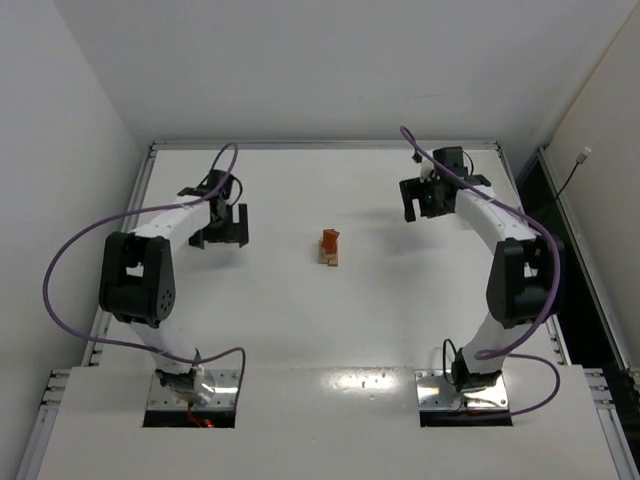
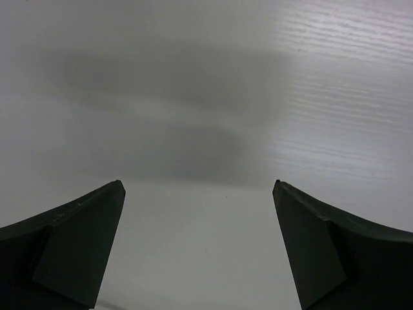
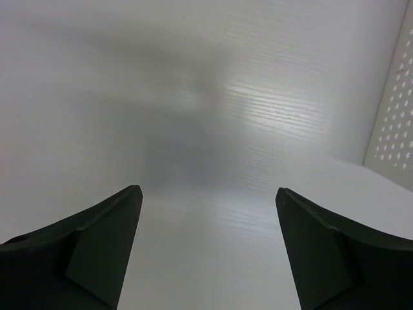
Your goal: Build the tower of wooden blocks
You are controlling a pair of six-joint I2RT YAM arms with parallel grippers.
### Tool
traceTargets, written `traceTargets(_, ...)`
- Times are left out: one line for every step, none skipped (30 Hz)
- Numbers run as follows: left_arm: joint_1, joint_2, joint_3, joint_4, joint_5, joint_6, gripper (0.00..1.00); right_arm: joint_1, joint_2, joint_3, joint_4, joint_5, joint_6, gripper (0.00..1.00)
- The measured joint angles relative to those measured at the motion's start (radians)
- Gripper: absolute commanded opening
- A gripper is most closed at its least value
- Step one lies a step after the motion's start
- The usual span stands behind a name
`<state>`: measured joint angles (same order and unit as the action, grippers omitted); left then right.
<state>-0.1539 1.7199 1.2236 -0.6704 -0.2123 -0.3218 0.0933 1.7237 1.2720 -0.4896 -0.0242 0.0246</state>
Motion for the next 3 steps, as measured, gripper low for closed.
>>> traceTargets(0.011,0.0,-0.02,0.006,-0.001,0.008,0.99,-0.002,0.006,0.0,0.002,0.0,-0.006,0.82)
traceTargets(0.016,0.0,-0.035,0.018,-0.002,0.02,0.99,-0.006,0.009,0.0,0.005,0.002,-0.014,0.82)
traceTargets(0.016,0.0,-0.041,0.031,-0.002,0.027,0.99,-0.008,0.01,0.0,0.009,0.003,-0.019,0.82)
